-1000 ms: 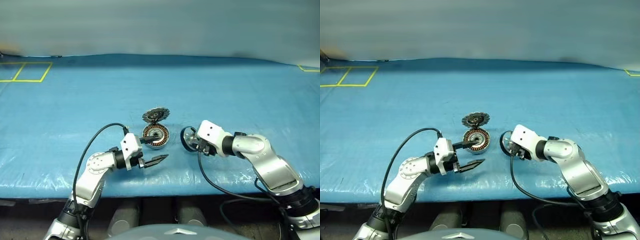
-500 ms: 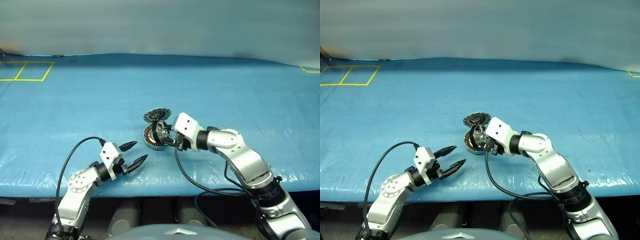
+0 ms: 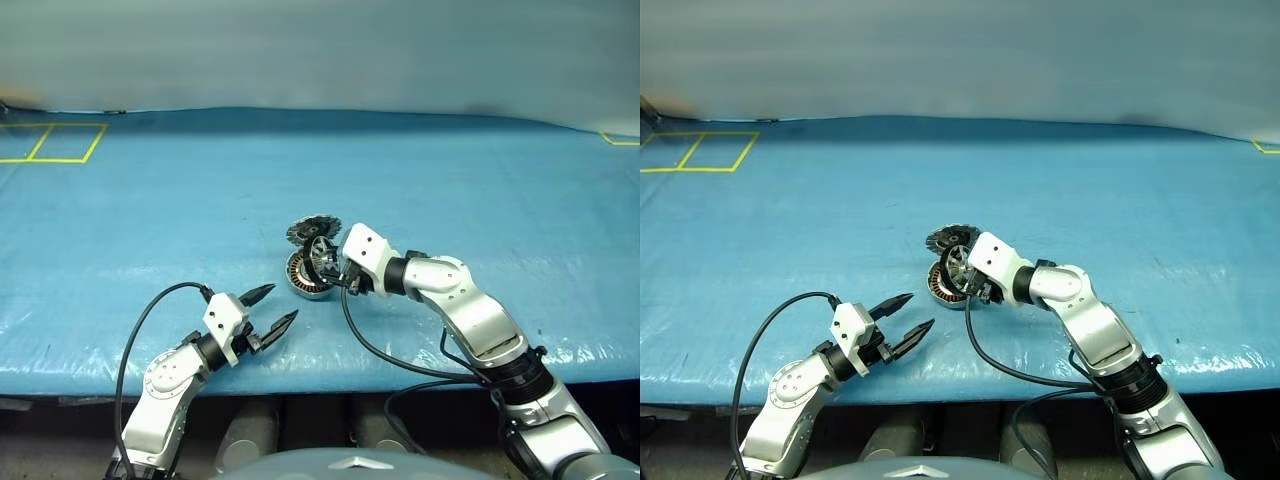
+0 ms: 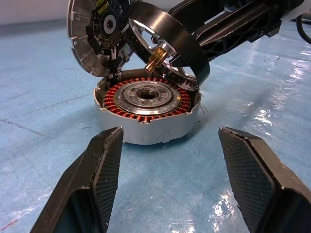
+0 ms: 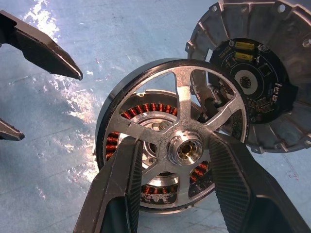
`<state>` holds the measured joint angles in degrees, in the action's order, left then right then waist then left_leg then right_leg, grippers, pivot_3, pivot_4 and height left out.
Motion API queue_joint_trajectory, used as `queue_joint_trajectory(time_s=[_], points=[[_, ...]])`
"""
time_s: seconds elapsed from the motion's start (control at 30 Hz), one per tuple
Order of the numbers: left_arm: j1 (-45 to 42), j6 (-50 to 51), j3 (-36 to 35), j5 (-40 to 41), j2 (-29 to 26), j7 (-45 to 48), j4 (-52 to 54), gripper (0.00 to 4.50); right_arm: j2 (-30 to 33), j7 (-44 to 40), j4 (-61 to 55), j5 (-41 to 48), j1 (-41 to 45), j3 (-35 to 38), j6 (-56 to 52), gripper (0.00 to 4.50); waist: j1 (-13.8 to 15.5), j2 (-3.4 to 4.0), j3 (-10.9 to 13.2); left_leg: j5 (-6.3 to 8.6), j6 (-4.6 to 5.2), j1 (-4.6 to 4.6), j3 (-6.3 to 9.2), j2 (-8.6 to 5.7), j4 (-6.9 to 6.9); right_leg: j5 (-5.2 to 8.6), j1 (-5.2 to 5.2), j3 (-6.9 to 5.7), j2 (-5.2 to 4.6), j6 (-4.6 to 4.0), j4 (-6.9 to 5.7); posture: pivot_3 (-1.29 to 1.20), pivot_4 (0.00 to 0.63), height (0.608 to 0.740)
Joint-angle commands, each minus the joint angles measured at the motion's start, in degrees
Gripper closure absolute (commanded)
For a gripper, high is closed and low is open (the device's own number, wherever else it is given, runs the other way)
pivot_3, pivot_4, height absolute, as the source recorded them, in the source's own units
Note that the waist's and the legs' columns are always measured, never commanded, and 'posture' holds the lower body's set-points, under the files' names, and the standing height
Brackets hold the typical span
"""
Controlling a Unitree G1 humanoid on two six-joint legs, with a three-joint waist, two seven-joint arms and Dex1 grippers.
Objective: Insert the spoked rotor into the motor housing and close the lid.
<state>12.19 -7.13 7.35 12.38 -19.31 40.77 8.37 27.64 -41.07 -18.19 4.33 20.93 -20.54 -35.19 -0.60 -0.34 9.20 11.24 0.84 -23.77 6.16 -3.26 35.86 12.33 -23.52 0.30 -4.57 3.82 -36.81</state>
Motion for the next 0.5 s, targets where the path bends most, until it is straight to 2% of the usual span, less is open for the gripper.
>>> queue_joint_trajectory(time_s=[0.03, 0.5], points=[[-0.68, -0.91, -0.08, 0.91, -0.11, 0.32, 1.97, 1.16, 0.91, -0.76, -1.85, -0.44, 0.51, -0.07, 1.04, 2.71, 0.03, 0.00, 0.00, 0.00, 0.00, 0.00, 0.00, 0.00, 0.00, 0.00, 0.00, 0.00, 0.00, 0.00, 0.00, 0.00, 0.150, 0.740], [-2.20, 0.41, 0.36, 1.09, 0.11, 0.60, 1.85, 1.16, 2.94, -1.05, -1.66, -3.93, 1.47, -1.79, 1.75, 2.71, 0.08, 0.00, 0.00, 0.00, 0.00, 0.00, 0.00, -0.01, 0.02, 0.00, 0.02, -0.01, 0.00, 0.01, 0.00, 0.00, 0.150, 0.740]])
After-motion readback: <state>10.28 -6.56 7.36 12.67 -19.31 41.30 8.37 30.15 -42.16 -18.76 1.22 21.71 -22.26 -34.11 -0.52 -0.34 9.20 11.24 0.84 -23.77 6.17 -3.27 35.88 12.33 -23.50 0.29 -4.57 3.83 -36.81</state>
